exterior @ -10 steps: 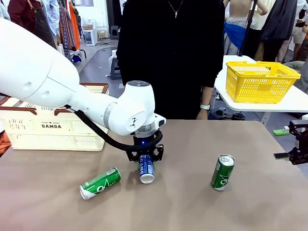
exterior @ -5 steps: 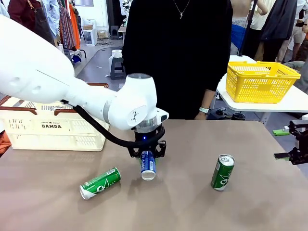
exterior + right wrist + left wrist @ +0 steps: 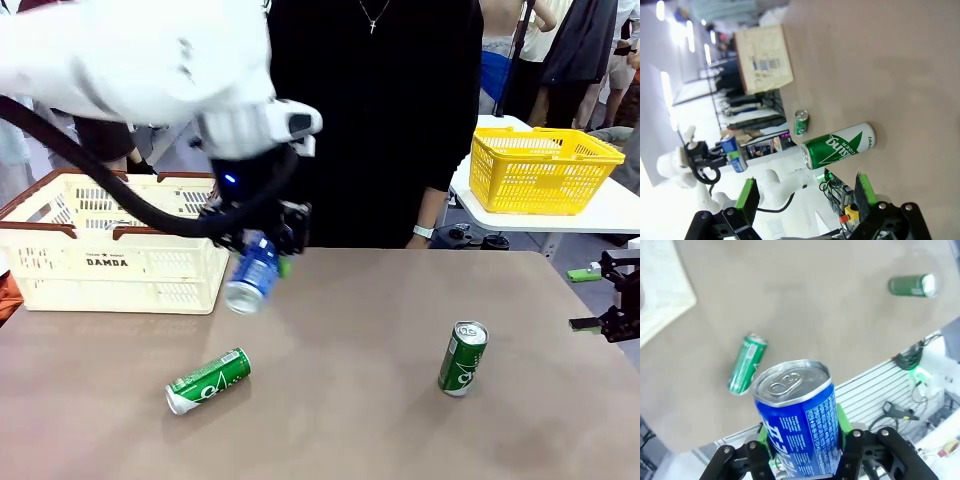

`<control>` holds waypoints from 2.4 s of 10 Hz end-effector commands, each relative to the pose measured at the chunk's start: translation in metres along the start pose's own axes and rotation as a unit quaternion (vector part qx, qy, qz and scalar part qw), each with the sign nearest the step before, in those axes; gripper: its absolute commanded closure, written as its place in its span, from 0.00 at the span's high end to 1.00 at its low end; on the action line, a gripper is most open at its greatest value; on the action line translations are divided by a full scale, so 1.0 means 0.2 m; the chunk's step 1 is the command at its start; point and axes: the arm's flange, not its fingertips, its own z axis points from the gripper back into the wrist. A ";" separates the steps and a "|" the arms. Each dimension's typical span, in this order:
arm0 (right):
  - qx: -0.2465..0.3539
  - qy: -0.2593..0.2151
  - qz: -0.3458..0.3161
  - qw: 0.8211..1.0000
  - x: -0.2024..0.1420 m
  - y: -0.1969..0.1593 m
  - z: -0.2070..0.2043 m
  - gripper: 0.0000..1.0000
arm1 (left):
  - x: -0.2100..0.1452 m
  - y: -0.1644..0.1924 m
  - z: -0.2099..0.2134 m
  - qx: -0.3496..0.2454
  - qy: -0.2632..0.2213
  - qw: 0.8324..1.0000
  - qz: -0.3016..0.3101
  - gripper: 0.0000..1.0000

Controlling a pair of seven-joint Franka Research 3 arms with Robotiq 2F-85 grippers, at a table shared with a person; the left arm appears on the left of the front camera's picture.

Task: Place the drinks into the Shopping basket.
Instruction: Pick up one drink and place it into the Shopping basket.

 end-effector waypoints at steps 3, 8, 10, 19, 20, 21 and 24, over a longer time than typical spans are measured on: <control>-0.002 0.004 -0.008 1.000 -0.01 0.03 0.01 1.00 | -0.10 0.08 0.08 -0.005 -0.022 1.000 0.005 0.00; -0.002 0.004 -0.008 1.000 -0.01 0.03 0.01 1.00 | 0.07 0.48 0.30 -0.014 -0.092 0.992 0.089 0.00; -0.002 0.004 -0.008 1.000 -0.01 0.03 0.01 1.00 | 0.41 0.78 0.42 0.014 -0.116 0.989 0.088 0.00; -0.002 0.004 -0.008 1.000 -0.01 0.03 0.01 1.00 | 0.79 1.16 0.20 0.072 -0.101 0.985 0.122 0.00; -0.002 0.004 -0.008 1.000 -0.01 0.03 0.01 1.00 | 0.89 1.17 0.16 0.094 -0.094 0.989 0.069 0.00; -0.002 0.004 -0.008 1.000 -0.01 0.03 0.01 1.00 | 1.02 1.24 0.10 0.099 -0.090 0.989 0.063 0.00; -0.002 0.004 -0.008 1.000 -0.01 0.03 0.01 1.00 | 1.14 1.46 -0.14 0.084 -0.062 0.991 0.080 0.00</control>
